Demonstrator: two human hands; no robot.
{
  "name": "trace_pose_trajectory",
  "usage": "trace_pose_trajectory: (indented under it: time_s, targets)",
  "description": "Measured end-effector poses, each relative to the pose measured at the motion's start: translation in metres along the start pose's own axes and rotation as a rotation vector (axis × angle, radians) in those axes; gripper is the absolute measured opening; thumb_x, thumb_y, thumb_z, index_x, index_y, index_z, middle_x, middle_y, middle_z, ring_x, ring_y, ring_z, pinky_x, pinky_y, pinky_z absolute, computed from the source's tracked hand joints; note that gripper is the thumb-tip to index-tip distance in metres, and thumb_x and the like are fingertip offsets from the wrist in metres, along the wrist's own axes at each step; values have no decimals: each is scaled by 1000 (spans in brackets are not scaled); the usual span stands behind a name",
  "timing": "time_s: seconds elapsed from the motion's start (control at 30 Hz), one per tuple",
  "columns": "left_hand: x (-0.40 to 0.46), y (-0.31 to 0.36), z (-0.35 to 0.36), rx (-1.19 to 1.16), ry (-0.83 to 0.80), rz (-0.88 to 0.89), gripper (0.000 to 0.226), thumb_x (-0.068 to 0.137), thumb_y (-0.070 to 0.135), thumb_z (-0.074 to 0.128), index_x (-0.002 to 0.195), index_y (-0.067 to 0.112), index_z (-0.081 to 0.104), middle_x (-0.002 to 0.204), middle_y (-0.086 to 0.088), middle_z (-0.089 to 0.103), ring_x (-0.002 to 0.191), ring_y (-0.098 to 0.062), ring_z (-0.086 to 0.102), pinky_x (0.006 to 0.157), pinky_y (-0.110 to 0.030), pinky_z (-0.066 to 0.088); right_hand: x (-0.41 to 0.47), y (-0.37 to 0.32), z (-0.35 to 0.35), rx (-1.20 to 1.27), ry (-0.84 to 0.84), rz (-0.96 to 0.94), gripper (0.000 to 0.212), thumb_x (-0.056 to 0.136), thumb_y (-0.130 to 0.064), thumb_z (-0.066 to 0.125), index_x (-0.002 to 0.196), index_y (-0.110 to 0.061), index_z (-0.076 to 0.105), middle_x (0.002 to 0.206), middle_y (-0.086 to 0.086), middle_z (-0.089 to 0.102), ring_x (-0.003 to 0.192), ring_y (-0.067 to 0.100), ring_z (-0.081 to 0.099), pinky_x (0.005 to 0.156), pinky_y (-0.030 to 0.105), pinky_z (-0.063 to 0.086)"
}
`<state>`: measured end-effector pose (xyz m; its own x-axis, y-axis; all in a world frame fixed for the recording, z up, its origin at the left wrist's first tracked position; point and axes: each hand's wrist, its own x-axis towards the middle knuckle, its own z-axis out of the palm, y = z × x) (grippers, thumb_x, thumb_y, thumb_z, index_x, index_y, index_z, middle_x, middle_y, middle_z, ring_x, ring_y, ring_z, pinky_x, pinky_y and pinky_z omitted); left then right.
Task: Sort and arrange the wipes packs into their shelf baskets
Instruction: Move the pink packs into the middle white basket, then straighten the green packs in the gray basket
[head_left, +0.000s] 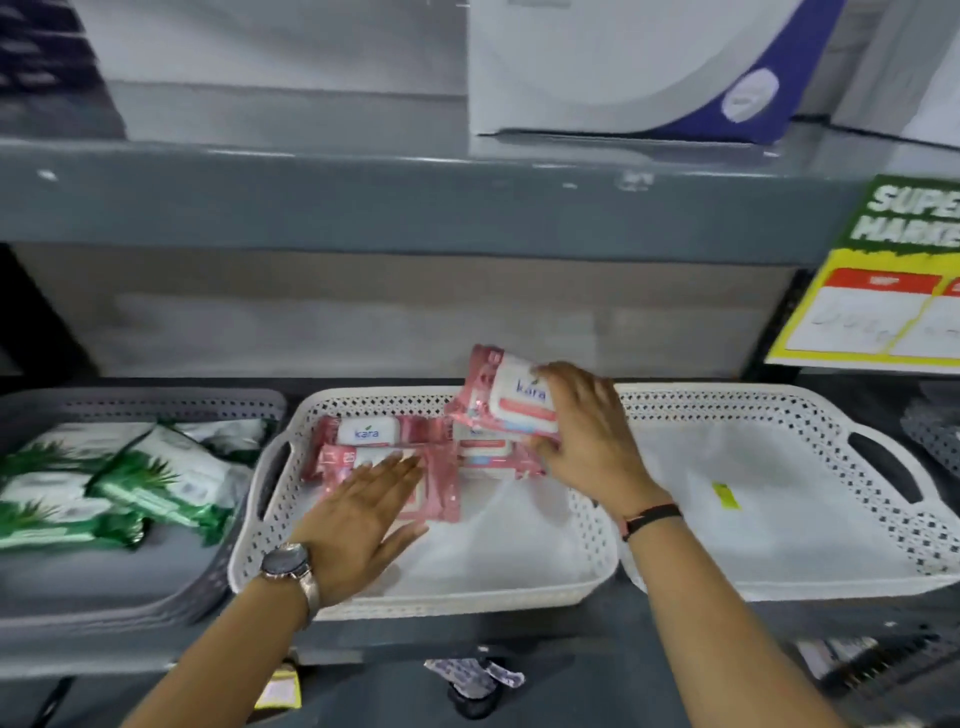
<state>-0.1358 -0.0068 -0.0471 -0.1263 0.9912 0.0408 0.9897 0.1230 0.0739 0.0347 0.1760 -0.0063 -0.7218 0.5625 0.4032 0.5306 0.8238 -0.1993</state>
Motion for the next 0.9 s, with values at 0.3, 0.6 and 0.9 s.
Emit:
trace_pose_trajectory:
  time_s: [0.3,0.6,0.9]
  targets:
    - [-52,-34,13,-83,7,-74,106,66,76,-22,142,14,18,150,0,15,140,-17,12,111,-22,-4,-27,-28,68,-29,-334,166,76,82,-18,63,141,-16,15,150,9,21,141,29,14,116,56,14]
    - [-66,-48,16,12,80,-174,60,95,49,15,144,17,3,155,1,2,141,-13,-1,108,-26,-16,-32,-55,50,14,-281,126,76,83,-32,62,141,-16,15,153,8,13,143,27,6,115,55,5]
    - [-140,-147,-26,-169,331,-425,49,91,23,34,135,2,35,142,-18,38,134,-32,30,112,-39,15,7,-192,73,208,-113,-135,47,93,-21,48,136,-11,31,145,11,36,133,26,32,116,43,23]
